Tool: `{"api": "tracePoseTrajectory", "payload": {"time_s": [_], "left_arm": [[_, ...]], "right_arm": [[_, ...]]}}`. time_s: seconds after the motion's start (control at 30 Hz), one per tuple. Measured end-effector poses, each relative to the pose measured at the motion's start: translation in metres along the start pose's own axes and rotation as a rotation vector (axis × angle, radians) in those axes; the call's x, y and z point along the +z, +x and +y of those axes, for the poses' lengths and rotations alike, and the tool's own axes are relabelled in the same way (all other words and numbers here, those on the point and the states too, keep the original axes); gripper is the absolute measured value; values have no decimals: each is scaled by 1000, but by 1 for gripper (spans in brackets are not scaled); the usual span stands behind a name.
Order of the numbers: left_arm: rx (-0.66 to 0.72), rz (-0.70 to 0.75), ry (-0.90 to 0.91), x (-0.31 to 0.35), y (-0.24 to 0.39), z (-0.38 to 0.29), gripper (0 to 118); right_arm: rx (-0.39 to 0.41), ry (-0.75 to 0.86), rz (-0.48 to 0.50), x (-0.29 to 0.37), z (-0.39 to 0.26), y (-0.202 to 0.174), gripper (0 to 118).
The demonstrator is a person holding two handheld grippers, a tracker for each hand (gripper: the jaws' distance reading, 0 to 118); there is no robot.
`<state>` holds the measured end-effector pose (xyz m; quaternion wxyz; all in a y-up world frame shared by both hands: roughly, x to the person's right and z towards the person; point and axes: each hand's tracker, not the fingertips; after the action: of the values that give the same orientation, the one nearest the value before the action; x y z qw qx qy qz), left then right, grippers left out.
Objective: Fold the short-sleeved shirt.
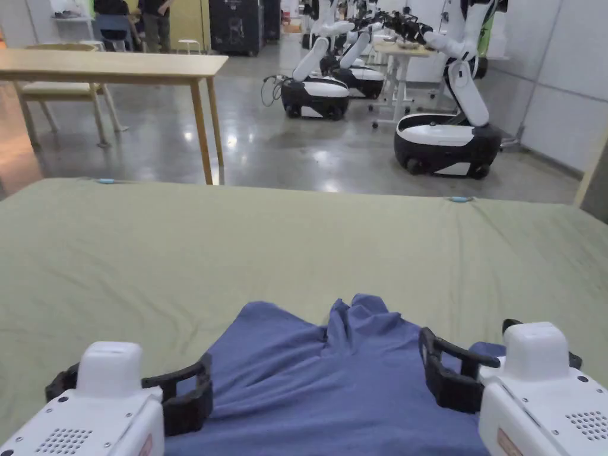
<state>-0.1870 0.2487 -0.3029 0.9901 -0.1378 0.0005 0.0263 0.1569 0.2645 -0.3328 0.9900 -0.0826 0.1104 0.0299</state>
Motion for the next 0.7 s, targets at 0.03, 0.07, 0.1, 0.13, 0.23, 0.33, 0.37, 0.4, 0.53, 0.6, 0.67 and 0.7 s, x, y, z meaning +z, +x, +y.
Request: {"api": "tracePoseTrajectory", "payload": {"time_s": [0.03, 0.07, 0.1, 0.13, 0.23, 0.33, 0.37, 0.4, 0.53, 0.6, 0.67, 0.7], "left_arm": [[-17, -38, -8, -3, 7, -1, 111], [-41, -9, -14, -5, 14, -2, 108], [-74, 17, -19, -7, 14, -8, 99], [-84, 19, -5, -5, 15, -11, 79], [-85, 30, 8, 4, 6, -19, 0], [-52, 12, -60, 7, -14, -28, 0], [-54, 53, -70, 10, -22, -31, 0], [-50, 62, -86, 13, -32, -35, 0], [74, 136, -222, 23, -97, -51, 0], [116, 166, -268, 24, -129, -61, 0], [176, 160, -325, 20, -157, -70, 0], [185, 163, -334, 18, -164, -73, 0]], "right_arm": [[-2, 13, -8, -5, -3, -15, 101], [6, -3, -21, -11, -9, -29, 100], [13, -8, -21, -12, -11, -35, 92], [11, -7, -13, -10, -14, -39, 70], [-12, 18, -19, -6, -18, -48, 1], [-27, -5, 27, -6, -13, -49, 1], [-30, -8, 20, -8, -13, -50, 1], [-32, -9, 19, -8, -13, -50, 1], [-30, -36, 17, -10, -17, -54, 1], [-39, -51, 15, -12, -23, -57, 1], [-47, -76, 5, -19, -32, -64, 1], [-45, -85, 0, -21, -35, -67, 1]]}}
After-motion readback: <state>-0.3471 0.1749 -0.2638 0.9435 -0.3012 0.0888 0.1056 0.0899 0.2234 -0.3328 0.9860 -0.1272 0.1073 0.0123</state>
